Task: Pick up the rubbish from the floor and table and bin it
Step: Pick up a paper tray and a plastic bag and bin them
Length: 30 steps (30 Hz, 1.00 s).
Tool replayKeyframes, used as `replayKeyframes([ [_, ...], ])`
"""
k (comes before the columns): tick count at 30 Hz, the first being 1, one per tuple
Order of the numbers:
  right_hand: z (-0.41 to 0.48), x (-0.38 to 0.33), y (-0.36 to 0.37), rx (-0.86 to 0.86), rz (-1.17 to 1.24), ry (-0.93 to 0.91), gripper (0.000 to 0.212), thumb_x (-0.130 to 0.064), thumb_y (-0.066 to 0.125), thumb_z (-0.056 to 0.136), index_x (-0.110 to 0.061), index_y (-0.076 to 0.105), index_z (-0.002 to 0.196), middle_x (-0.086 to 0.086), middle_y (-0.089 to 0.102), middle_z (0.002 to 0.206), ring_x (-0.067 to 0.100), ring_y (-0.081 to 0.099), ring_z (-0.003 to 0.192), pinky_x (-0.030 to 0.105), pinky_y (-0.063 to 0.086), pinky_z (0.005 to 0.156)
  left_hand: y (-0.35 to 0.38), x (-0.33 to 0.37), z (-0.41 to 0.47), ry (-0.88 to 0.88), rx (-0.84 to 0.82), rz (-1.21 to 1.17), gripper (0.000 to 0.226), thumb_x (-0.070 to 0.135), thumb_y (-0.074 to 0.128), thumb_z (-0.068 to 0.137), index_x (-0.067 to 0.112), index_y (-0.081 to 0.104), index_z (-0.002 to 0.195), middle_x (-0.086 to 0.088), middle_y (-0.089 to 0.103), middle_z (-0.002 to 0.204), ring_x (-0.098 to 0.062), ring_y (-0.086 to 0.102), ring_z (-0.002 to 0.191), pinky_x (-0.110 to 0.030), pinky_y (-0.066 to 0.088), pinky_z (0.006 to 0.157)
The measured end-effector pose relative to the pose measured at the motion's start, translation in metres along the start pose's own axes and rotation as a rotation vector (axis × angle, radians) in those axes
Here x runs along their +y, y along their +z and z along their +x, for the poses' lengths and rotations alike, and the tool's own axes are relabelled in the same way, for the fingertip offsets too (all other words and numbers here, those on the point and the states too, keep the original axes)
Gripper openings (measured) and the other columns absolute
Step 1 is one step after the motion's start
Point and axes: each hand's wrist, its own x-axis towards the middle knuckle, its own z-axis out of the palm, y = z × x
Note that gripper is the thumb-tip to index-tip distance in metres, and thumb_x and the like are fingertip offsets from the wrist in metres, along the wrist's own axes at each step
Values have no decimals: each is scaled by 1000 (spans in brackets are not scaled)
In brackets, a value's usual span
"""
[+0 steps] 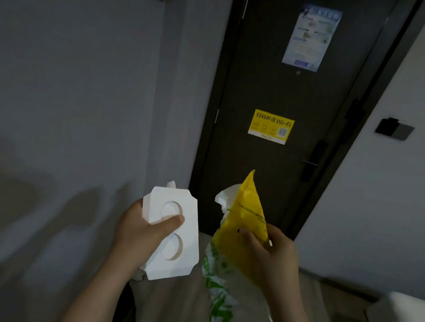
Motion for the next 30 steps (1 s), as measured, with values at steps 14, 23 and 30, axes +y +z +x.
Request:
replayKeyframes([
  [14, 209, 108, 99, -209, -66, 71, 10, -22, 68, 81, -15, 65, 74, 4, 64, 67, 17, 59, 60, 30, 44, 53, 85, -77, 192, -141, 147, 186, 33, 30, 83, 65, 25, 67, 93, 10, 70, 87, -10, 66, 82, -26, 48, 62],
  [23, 334, 171, 161, -479, -146, 138, 15, -20, 64, 86, -11, 65, 98, -4, 60, 73, 13, 56, 66, 33, 46, 61, 120, -140, 287, -313, 206, 303, 49, 31, 81, 72, 11, 61, 112, -6, 66, 106, -19, 62, 89, -26, 44, 61],
  [30, 388, 209, 237, -616, -210, 181, 37, -22, 67, 85, -18, 58, 121, -4, 60, 98, 10, 57, 82, 25, 44, 69, 112, -200, 357, -443, 263, 345, 47, 33, 82, 70, 13, 63, 108, -3, 67, 101, -15, 63, 84, -24, 44, 57],
])
